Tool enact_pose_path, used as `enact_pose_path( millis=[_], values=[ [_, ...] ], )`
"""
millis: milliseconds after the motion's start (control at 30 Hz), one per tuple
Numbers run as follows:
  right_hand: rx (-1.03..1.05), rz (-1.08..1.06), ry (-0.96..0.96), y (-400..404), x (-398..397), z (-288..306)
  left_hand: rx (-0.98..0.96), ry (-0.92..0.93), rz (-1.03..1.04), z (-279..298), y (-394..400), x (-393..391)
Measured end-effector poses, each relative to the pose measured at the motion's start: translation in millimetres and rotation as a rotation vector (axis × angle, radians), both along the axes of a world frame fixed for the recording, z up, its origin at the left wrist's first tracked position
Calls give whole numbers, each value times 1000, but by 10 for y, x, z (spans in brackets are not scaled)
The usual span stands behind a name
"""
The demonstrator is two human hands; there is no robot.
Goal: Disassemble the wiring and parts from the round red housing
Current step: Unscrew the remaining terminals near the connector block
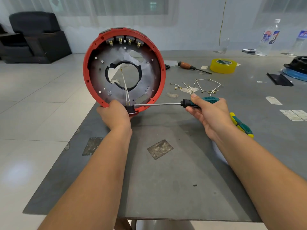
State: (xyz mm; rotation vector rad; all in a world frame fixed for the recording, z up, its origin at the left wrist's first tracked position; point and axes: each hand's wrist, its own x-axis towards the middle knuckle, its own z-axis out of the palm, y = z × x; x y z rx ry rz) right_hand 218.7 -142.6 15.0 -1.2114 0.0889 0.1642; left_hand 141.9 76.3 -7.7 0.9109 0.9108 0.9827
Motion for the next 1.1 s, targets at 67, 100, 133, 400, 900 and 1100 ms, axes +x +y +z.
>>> enact_pose_path(
  millis=[67,100,133,400,900,1100],
  values=[
    [-11,0,-16,-18,21,9,25,15,-3,-5,-4,-5],
    [-11,2,-21,-24,26,11,39,17,-6,-3,-11,-9],
    [-10,5,-24,-30,26,11,52,16,-10,0,-21,-17],
    [-23,20,-14,-25,5,-12,118,2,-62,2,-28,-83],
    [57,25,111,66,-96,-96,42,-1,17,-22,35,2],
    [55,35,126,89,-126,-118,15,44,57,-32,84,50]
  ],
)
